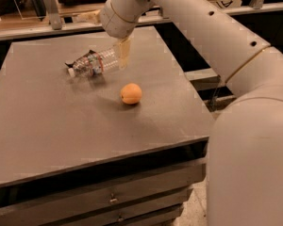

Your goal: Move water bottle near rxbar chocolate

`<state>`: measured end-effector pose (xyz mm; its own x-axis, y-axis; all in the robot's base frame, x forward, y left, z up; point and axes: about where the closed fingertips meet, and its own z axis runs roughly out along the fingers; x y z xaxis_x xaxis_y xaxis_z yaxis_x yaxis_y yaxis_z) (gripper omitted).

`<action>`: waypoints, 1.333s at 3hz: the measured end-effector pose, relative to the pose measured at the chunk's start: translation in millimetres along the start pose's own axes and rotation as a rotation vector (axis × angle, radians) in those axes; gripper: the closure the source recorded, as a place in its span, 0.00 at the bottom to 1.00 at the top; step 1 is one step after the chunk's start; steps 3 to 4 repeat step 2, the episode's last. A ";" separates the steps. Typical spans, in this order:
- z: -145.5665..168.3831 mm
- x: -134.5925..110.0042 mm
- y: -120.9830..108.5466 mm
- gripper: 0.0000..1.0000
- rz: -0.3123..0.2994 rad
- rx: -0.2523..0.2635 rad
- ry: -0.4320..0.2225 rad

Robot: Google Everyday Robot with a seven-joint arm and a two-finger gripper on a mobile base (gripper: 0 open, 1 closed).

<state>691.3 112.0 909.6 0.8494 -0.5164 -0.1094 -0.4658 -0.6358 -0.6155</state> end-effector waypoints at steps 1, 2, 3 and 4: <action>-23.1 19.6 11.8 0.00 0.047 0.058 0.042; -23.0 19.6 11.8 0.00 0.047 0.058 0.042; -23.0 19.6 11.8 0.00 0.047 0.058 0.042; -23.0 19.6 11.8 0.00 0.047 0.058 0.042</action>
Offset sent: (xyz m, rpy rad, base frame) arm 0.0037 -0.0249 0.0080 0.0359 -0.0248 -0.0561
